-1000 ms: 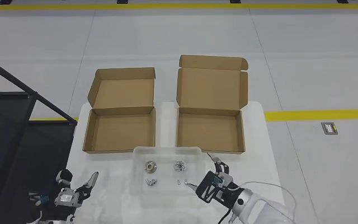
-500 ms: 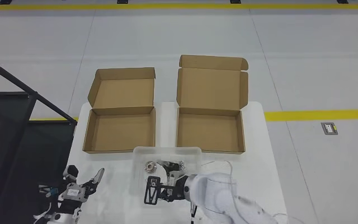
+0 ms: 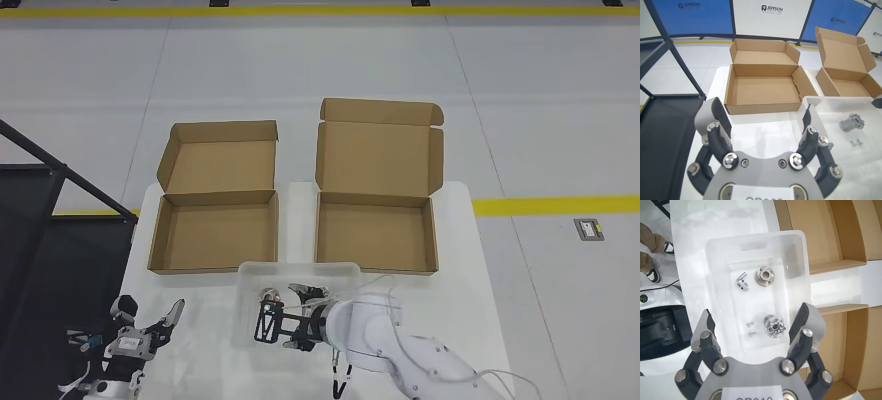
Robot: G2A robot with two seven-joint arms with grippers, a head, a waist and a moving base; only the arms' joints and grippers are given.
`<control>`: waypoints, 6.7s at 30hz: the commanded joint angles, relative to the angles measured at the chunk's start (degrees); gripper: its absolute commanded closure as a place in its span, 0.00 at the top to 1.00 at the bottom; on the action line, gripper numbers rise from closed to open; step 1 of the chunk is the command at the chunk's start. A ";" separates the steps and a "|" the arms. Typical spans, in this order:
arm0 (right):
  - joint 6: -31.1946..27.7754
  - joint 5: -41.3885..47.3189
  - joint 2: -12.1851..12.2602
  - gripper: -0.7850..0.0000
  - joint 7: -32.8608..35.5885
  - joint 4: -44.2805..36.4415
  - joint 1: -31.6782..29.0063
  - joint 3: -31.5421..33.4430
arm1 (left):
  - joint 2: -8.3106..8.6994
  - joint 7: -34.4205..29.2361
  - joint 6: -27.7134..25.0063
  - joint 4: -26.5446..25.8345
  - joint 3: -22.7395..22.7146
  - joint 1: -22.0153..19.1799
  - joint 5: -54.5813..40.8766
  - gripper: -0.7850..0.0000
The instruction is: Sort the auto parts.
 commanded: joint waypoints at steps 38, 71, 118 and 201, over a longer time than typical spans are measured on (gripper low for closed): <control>12.32 -1.00 -4.95 0.52 -3.01 22.48 2.92 0.08 | -0.41 -0.02 1.34 -0.60 0.82 -0.26 0.38 1.00; 6.57 -11.16 -0.23 0.00 -6.90 -12.08 -5.23 19.43 | -0.41 -0.02 1.34 -0.60 0.82 -0.26 0.38 1.00; 16.47 4.44 -13.02 0.00 -20.50 60.09 26.95 6.11 | -0.41 -0.02 1.34 -0.60 0.82 -0.26 0.38 1.00; -2.58 -3.46 -12.04 1.00 -23.34 45.48 22.18 9.96 | -0.41 -0.02 1.34 -0.60 0.82 -0.26 0.38 1.00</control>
